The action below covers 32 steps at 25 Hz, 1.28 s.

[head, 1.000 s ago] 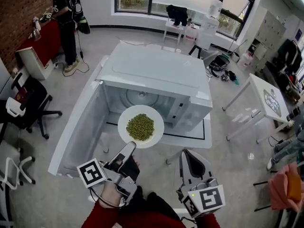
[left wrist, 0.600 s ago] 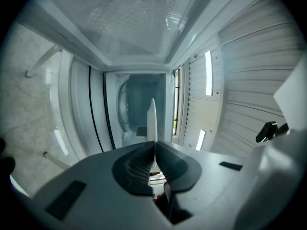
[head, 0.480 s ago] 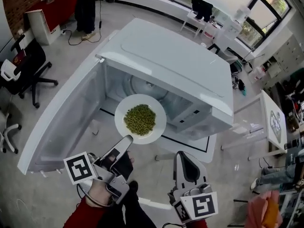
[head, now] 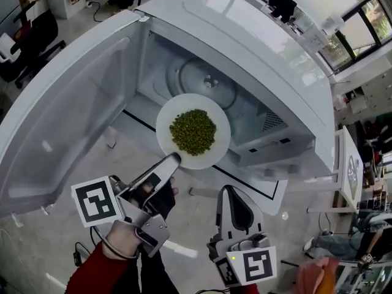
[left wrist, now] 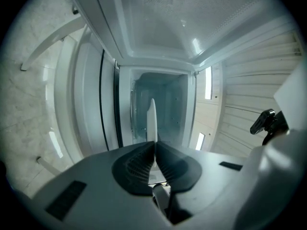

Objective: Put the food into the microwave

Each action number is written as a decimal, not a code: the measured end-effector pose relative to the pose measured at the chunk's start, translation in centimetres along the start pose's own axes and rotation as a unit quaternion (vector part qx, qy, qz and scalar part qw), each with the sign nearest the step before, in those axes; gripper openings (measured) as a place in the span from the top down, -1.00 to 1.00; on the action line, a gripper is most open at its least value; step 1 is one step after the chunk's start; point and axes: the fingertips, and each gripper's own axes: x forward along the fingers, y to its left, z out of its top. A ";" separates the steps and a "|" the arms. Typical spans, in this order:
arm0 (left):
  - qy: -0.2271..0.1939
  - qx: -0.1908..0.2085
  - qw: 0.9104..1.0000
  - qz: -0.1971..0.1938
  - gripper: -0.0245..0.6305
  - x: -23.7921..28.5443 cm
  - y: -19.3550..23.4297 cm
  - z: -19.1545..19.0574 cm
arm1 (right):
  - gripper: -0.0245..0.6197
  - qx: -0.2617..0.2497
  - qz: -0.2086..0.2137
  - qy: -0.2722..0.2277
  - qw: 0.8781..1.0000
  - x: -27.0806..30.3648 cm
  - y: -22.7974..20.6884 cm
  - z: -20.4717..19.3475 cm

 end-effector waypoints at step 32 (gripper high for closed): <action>-0.010 0.009 1.000 0.001 0.86 9.5 4.3 4.8 | 0.88 -0.056 -0.003 -0.008 0.998 7.8 -2.3 -1.3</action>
